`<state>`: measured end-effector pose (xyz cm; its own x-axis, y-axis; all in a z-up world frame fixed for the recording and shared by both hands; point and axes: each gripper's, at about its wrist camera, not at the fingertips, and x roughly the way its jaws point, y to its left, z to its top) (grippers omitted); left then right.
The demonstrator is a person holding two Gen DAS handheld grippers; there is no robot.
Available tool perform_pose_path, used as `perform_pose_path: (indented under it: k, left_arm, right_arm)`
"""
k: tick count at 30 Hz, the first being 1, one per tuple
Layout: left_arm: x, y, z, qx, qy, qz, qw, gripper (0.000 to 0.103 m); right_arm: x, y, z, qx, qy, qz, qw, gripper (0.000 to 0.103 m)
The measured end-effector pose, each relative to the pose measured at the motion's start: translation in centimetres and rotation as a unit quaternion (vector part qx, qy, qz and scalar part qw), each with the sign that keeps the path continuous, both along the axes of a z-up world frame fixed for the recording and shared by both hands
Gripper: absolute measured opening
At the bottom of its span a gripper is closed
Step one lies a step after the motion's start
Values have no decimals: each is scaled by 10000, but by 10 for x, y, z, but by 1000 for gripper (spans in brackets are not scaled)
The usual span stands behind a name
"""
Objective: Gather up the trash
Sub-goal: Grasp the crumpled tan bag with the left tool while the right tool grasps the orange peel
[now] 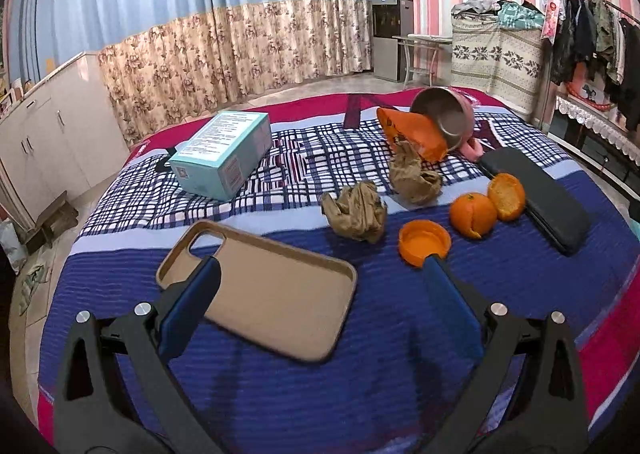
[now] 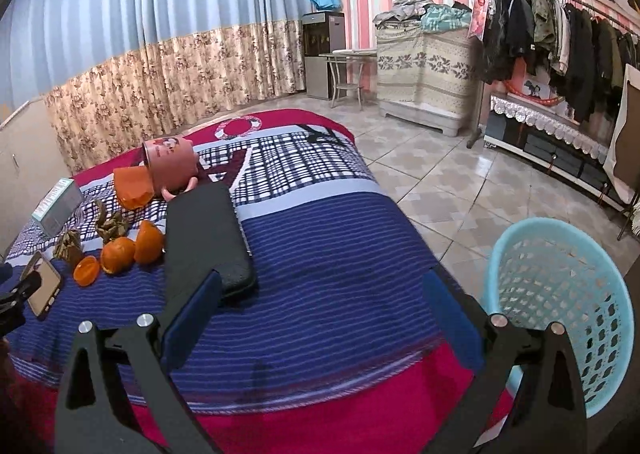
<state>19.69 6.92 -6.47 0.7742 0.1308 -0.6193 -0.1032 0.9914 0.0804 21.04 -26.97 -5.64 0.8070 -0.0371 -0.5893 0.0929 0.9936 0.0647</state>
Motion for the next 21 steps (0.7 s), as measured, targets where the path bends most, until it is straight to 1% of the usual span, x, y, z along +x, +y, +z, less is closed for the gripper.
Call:
perform_pose_path:
  k: [4, 6, 7, 8, 9, 10, 11, 12, 14, 15, 16, 17, 18, 21]
  left_arm:
    - [22, 2, -1, -46, 33, -127, 9999, 93]
    - [33, -1, -3, -20, 104, -169, 9998, 87]
    - [42, -2, -5, -58, 206, -242, 9995, 82]
    - [48, -3, -7, -103, 271, -286, 9992, 74]
    - [55, -3, -11, -151, 362, -317, 9987, 69]
    - [59, -4, -14, -166, 444, -329, 9983, 60]
    - [64, -3, -17, -193, 539, -339, 9978, 48]
    - [67, -2, -19, -293, 622, -392, 9969, 43]
    - [63, 0, -20, -334, 576, -404, 9970, 42]
    - [61, 1, -18, -294, 518, -382, 9975, 42]
    - [56, 2, -14, -210, 438, -353, 9982, 42]
    - [53, 4, -12, -173, 392, -328, 9985, 42]
    - [51, 7, -10, -180, 369, -309, 9987, 42]
    - [40, 21, -2, -329, 335, -288, 9985, 41]
  right_arm:
    - [5, 13, -2, 42, -3, 114, 9999, 98]
    - [9, 23, -4, 13, 20, 203, 9998, 98]
    - [11, 29, -5, -18, 37, 257, 9997, 98]
    - [13, 34, -6, -47, 38, 316, 9995, 98]
    - [15, 41, -6, -70, 33, 405, 9992, 98]
    - [18, 49, -7, -99, 45, 506, 9987, 98]
    - [22, 57, -8, -128, 70, 622, 9980, 98]
    - [24, 63, -9, -149, 89, 699, 9974, 97]
    - [29, 78, -10, -220, 110, 878, 9958, 97]
    - [33, 89, -11, -297, 101, 999, 9945, 92]
    - [37, 98, -12, -381, 115, 1098, 9932, 85]
    - [41, 106, -13, -442, 161, 1183, 9919, 81]
    - [44, 110, -14, -453, 206, 1251, 9909, 74]
    - [58, 124, -15, -352, 324, 1451, 9883, 65]
